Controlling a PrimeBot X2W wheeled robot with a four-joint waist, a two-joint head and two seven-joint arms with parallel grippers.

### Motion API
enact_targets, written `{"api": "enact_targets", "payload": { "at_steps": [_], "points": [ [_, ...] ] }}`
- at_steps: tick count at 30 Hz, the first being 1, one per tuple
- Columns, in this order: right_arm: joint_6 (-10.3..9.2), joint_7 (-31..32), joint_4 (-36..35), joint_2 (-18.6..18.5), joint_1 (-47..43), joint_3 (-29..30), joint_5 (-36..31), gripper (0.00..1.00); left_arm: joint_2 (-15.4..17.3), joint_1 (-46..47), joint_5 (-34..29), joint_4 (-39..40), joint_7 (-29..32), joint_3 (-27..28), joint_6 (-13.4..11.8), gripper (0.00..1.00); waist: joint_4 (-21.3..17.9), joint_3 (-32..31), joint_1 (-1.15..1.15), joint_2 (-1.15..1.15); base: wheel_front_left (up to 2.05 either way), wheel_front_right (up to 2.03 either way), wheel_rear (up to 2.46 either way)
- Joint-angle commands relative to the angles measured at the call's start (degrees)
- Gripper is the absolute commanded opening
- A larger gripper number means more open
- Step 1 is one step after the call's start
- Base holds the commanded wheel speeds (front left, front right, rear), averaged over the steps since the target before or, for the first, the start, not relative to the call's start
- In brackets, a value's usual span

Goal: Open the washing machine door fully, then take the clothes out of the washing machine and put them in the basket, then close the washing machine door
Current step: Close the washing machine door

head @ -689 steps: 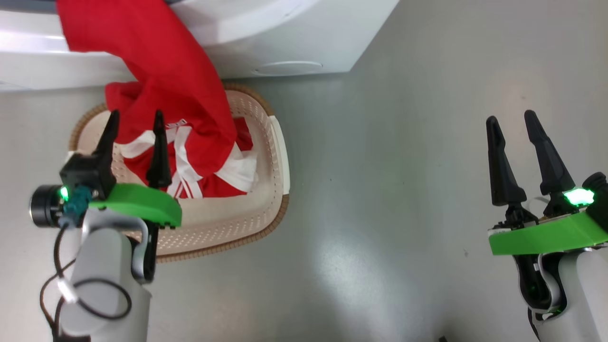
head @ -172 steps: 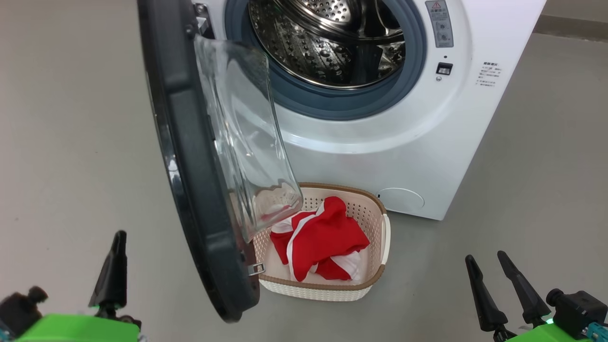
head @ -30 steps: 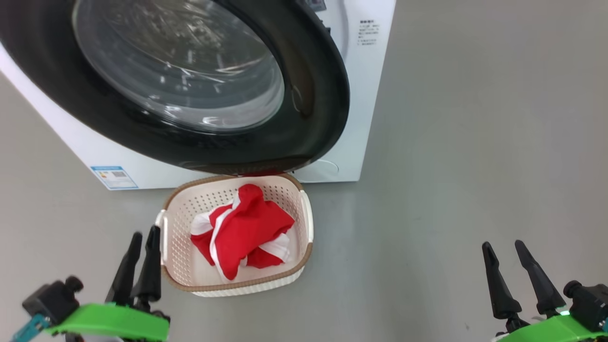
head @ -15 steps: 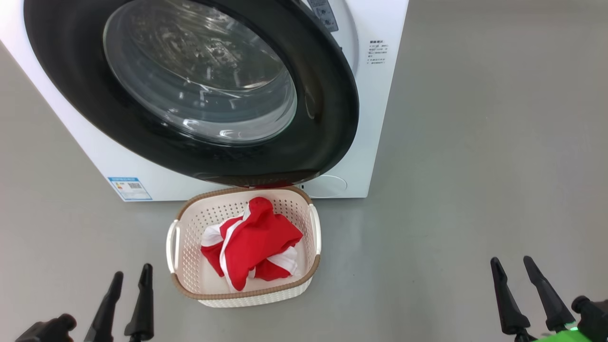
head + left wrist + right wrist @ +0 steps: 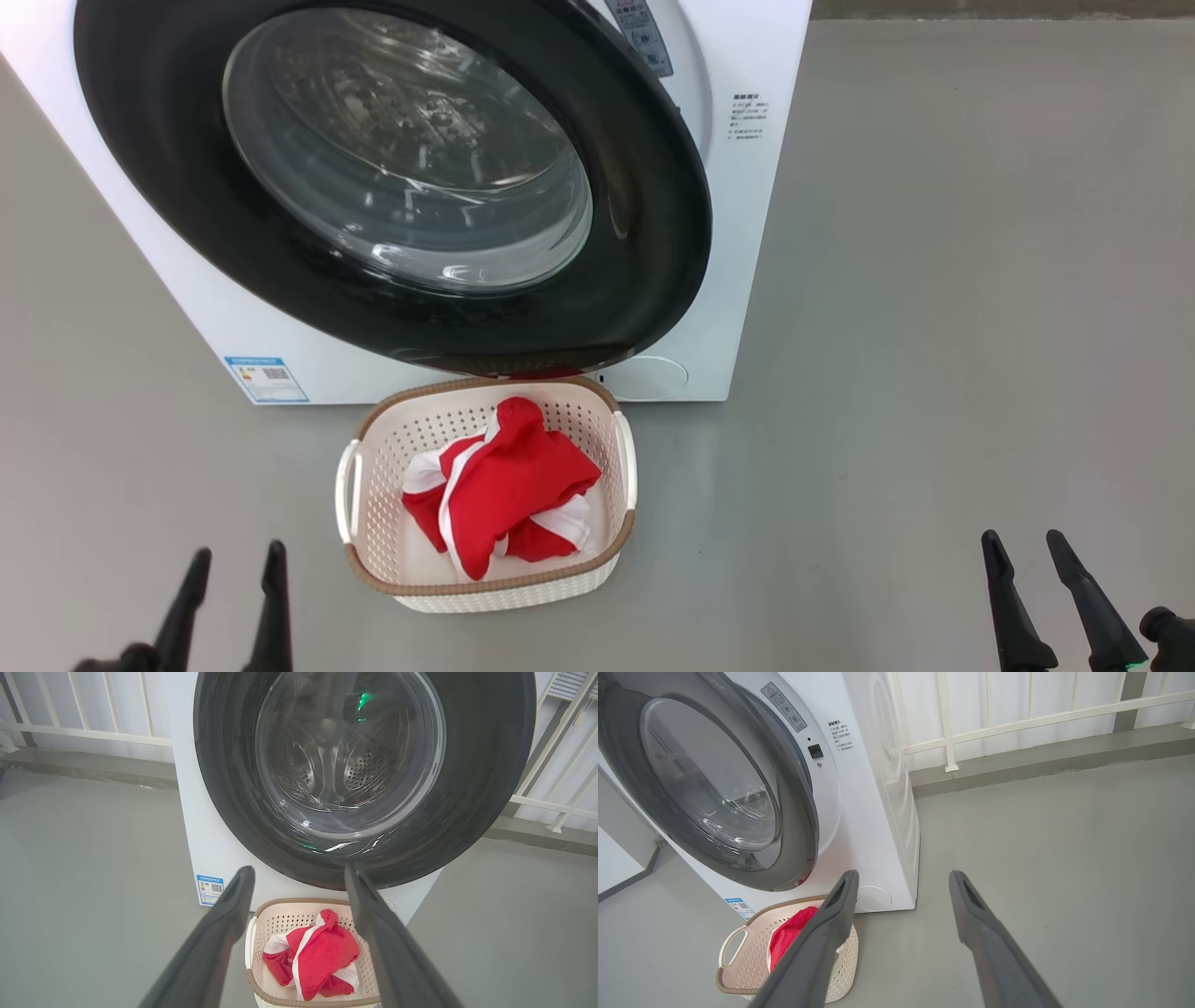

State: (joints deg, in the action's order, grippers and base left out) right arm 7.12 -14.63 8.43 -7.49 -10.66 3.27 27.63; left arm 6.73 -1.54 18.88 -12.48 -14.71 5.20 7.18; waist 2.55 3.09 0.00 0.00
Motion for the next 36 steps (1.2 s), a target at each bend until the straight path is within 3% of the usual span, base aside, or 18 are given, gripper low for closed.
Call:
{"api": "enact_targets", "payload": {
  "at_steps": [1,20,22,23,26,36],
  "points": [
    [0.36,-0.4,-1.3,-1.1,0.3,-0.8,-0.6,1.00,-0.3,-0.2,-1.7,1.2,-0.3,2.6,0.3,1.00,-0.1,-0.1,0.00,0.00,0.00,0.00,0.00],
    [0.36,-0.4,-1.4,-0.7,1.5,-1.2,-0.6,1.00,-1.9,0.4,-3.6,0.9,-0.3,2.2,0.3,1.00,1.0,0.4,0.00,0.00,0.00,0.00,0.00],
    [0.36,-0.4,-1.5,-0.7,1.9,-1.7,-0.4,0.48,-2.0,0.4,-3.8,0.9,-0.3,1.9,0.3,1.00,1.4,0.4,0.00,0.00,0.00,0.00,0.00],
    [0.36,-0.4,-1.5,-0.7,2.2,-1.9,-0.2,0.31,-2.1,0.4,-3.8,0.8,-0.3,1.7,0.3,1.00,1.6,0.4,0.00,0.00,0.00,0.00,0.00],
    [0.36,-0.4,-1.6,-1.1,3.3,-2.9,0.4,0.00,-2.4,0.6,-3.8,0.8,-0.3,1.3,0.3,1.00,2.6,0.6,0.00,0.00,0.00,0.00,0.00],
    [0.36,-0.4,-1.2,-2.9,14.5,-9.3,0.9,0.00,-3.6,1.6,-3.4,0.8,-0.3,0.0,0.3,1.00,6.1,1.8,0.00,0.00,0.00,0.00,0.00]
  ]
}}
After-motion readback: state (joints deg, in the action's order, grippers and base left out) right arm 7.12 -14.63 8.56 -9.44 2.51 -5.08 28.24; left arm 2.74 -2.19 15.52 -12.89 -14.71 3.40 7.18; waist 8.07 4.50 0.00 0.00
